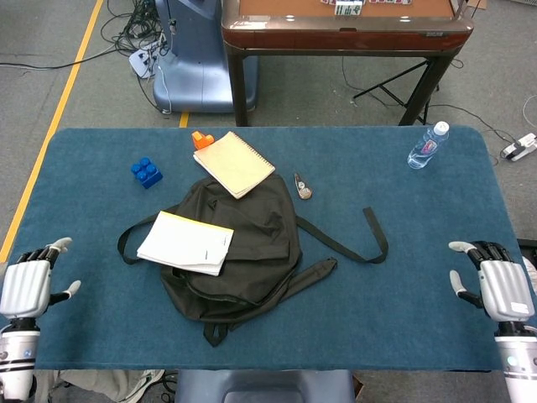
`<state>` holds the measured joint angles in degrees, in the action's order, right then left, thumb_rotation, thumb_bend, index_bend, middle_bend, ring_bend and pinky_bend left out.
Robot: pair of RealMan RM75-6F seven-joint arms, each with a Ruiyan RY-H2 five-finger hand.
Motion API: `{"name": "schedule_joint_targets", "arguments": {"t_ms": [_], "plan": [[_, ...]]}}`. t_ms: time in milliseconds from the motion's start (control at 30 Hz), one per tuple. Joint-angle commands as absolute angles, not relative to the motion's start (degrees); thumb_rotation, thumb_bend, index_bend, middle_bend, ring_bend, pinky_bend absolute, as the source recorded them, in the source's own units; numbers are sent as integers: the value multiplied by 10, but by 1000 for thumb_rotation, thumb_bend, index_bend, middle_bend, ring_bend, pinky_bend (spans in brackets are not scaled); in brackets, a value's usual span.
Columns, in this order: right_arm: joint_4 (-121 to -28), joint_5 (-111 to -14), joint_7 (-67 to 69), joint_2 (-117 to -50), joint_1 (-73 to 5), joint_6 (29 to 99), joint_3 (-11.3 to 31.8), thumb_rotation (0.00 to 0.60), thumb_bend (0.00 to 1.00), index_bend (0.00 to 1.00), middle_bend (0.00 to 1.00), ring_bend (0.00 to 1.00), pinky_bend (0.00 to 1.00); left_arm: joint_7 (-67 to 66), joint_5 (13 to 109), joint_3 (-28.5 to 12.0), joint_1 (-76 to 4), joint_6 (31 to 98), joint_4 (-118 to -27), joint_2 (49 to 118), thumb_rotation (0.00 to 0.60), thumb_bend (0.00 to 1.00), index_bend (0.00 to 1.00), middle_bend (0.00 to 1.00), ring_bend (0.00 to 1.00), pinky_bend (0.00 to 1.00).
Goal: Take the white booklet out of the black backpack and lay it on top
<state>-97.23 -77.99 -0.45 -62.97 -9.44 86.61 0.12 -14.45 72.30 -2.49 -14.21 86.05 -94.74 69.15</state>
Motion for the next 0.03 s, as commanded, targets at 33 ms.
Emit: {"name": "schedule_joint_targets", "arguments": {"t_ms": [33], "plan": [[-974,-784,-2,-633,-84,874,3,600,381,312,364,237,198,-149,735,-20,-132,869,-957,694,600,178,278,346,344,297]]}}
